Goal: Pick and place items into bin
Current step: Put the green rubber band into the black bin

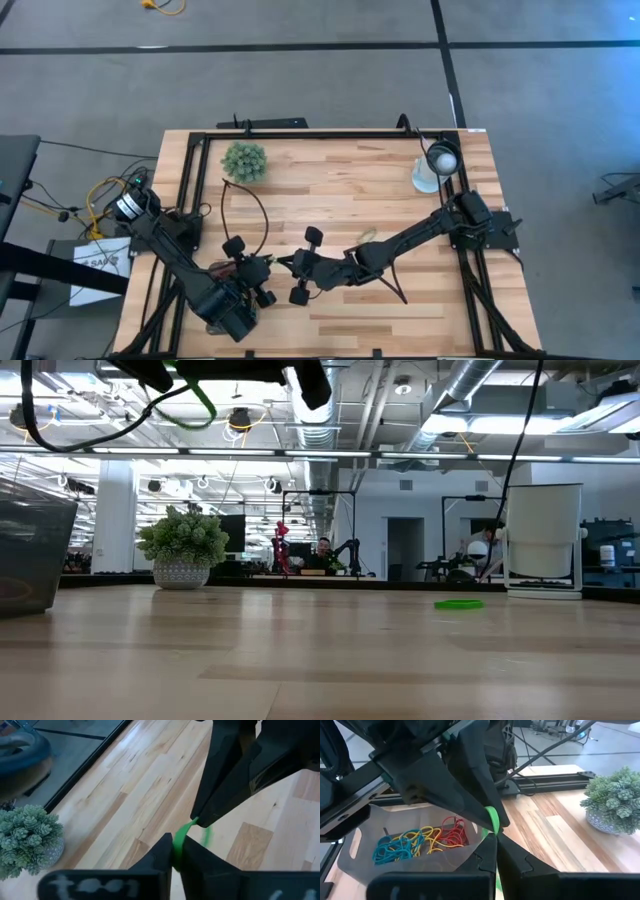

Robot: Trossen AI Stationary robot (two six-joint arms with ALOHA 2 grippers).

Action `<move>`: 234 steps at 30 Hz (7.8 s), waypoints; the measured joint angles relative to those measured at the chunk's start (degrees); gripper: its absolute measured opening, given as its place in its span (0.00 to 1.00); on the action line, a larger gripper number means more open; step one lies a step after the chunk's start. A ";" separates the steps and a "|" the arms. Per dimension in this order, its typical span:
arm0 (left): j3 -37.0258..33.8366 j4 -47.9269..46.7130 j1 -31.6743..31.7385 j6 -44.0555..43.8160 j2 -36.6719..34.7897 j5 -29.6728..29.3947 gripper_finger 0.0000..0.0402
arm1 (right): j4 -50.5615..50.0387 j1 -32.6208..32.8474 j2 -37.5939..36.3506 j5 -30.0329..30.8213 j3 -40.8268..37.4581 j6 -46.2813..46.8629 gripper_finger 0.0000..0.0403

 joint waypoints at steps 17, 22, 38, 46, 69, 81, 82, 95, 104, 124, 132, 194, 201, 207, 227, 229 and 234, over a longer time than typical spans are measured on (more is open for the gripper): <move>-0.02 0.19 -0.04 0.42 0.00 4.41 0.00 | -15.61 -0.02 0.00 -1.49 0.00 12.78 0.19; -0.02 0.34 -1.36 0.39 0.00 13.58 0.00 | -25.76 0.09 0.00 -1.46 -0.02 20.89 0.21; -5.63 -2.76 -14.44 -24.14 0.02 31.49 0.00 | -27.28 0.15 0.04 -1.07 -10.33 35.06 0.22; -17.69 10.02 -15.21 -25.05 0.07 31.44 0.00 | -25.18 0.13 0.04 -1.11 -10.36 34.05 0.22; -20.87 14.01 -14.53 -20.83 0.07 31.76 0.07 | -28.26 0.42 -0.02 -6.02 -10.38 26.55 0.22; -20.59 13.91 -14.51 -28.18 0.07 38.55 0.24 | -51.41 3.73 -5.28 0.13 -10.43 35.77 0.22; -20.21 13.79 -14.51 -28.66 0.06 40.44 0.24 | -53.64 4.38 -6.18 2.20 -10.43 37.34 0.22; -12.02 7.76 -14.93 -29.19 0.02 31.25 0.24 | -59.92 8.43 -10.34 6.32 -10.81 47.07 0.22; -10.12 4.75 -14.95 -28.81 0.02 33.54 0.24 | -59.01 7.36 -10.29 4.95 -19.10 54.57 0.22; -12.59 5.18 -14.97 -23.06 0.02 37.22 0.24 | -52.09 4.31 -10.25 0.37 -25.73 54.10 0.22; -12.59 5.83 -14.95 -27.61 0.02 28.66 0.24 | -53.04 4.26 -10.25 0.29 -25.73 52.12 0.22; -12.63 25.08 -12.30 -0.08 0.04 -6.02 0.24 | 9.59 2.31 -10.12 -14.11 -22.16 12.35 0.00; -12.63 31.83 -9.17 14.92 0.04 -4.82 0.24 | 11.49 3.48 -10.12 -24.28 -22.16 12.46 0.00; -14.45 45.21 -8.20 28.39 0.04 -2.59 0.24 | 11.69 3.65 -10.14 -25.80 -22.14 12.09 0.00; -17.22 54.67 -6.47 37.11 0.04 0.12 0.24 | 20.82 -1.12 1.97 -34.51 -13.58 13.44 0.00; -17.25 54.51 -6.49 37.09 0.07 0.24 0.24 | 21.45 -0.67 1.91 -34.51 -13.60 13.43 0.00; -17.25 54.58 -6.47 36.72 0.07 0.25 0.24 | 21.64 0.00 1.70 -34.42 -13.60 12.13 0.00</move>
